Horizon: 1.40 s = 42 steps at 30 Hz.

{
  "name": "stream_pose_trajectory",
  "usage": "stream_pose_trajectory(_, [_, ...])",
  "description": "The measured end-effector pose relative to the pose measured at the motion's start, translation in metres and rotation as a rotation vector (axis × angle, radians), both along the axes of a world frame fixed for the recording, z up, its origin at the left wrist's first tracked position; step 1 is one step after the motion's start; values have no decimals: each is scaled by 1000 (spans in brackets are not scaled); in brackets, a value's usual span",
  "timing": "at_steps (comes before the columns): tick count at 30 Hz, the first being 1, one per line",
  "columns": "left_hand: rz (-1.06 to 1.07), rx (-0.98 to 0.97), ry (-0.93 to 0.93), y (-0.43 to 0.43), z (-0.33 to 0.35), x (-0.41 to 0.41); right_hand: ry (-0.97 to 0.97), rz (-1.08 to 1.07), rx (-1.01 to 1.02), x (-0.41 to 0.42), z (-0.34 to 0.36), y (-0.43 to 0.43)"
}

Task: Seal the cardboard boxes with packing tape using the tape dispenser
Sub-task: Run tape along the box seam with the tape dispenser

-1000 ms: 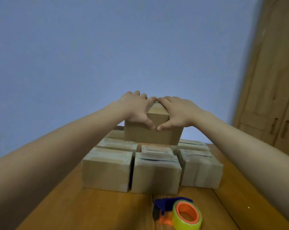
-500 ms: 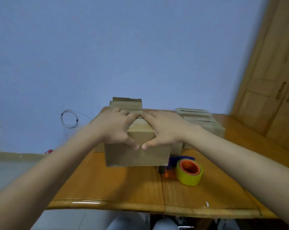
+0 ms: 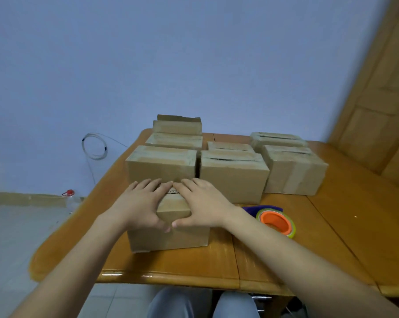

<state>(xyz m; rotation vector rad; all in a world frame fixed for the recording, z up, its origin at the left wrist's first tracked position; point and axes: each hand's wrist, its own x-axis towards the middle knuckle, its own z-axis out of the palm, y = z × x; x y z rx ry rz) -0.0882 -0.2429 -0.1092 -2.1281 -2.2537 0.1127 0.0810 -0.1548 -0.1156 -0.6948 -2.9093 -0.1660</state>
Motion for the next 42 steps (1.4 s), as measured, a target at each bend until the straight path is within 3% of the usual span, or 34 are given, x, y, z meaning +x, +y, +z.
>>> stream_pose_trajectory(5, [-36,-55,32,13,3,7,-6,-22,-151,5,2,2])
stream_pose_trajectory(8, [-94,-17,-3,18,-2,8,215,41,-486,16,12,7])
stream_pose_trajectory(10, [-111,30,-25,16,-6,7,391,26,-544,30,18,13])
stream_pose_trajectory(14, [-114,61,-57,16,-9,3,392,-133,-389,67,24,39])
stream_pose_trajectory(21, [-119,58,-62,17,-10,3,-136,-324,-299,133,5,73])
stream_pose_trajectory(24, [-123,62,-66,18,-9,3,-238,-335,-314,143,-13,73])
stream_pose_trajectory(33, [-115,71,-48,16,-10,3,-4,-258,-113,149,-37,77])
stream_pose_trajectory(38, [-103,63,-50,16,-7,6,273,-244,197,158,-16,76])
stream_pose_trajectory(42, [-124,95,-90,19,-4,22,480,-204,320,161,15,65])
